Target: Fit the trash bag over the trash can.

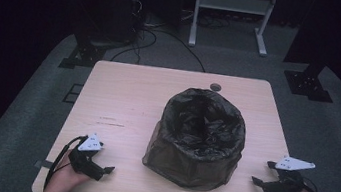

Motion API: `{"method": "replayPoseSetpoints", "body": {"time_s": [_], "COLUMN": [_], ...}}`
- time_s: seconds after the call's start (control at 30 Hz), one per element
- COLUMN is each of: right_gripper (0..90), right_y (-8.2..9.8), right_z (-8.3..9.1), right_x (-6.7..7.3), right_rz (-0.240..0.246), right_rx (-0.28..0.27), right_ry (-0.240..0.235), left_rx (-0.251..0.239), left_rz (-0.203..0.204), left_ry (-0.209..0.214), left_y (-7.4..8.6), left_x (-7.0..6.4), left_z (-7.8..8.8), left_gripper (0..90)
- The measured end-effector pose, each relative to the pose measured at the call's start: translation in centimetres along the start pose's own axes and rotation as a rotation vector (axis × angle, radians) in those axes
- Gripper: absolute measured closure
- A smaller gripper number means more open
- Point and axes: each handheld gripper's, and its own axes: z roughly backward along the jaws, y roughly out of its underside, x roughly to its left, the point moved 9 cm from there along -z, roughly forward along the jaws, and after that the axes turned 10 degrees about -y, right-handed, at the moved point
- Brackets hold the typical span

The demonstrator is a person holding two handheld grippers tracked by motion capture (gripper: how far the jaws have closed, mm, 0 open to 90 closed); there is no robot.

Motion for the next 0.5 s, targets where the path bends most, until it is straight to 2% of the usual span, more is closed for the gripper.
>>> {"method": "replayPoseSetpoints", "body": {"time_s": [0.33,0.5], "right_gripper": [9.8,9.9], "right_y": [0.00,-0.01], "right_z": [0.00,-0.01], "right_x": [0.00,0.00], "right_rz": [0.000,-0.001], "right_rx": [0.000,0.000], "right_ry": [0.001,0.001], "left_rx": [0.000,0.003], "left_rz": [0.000,0.013], "left_ry": [-0.002,-0.016], "left_y": [0.00,0.07], "left_x": [0.00,0.00], "left_z": [0.00,0.09], "left_gripper": [0.0,0.0]}}
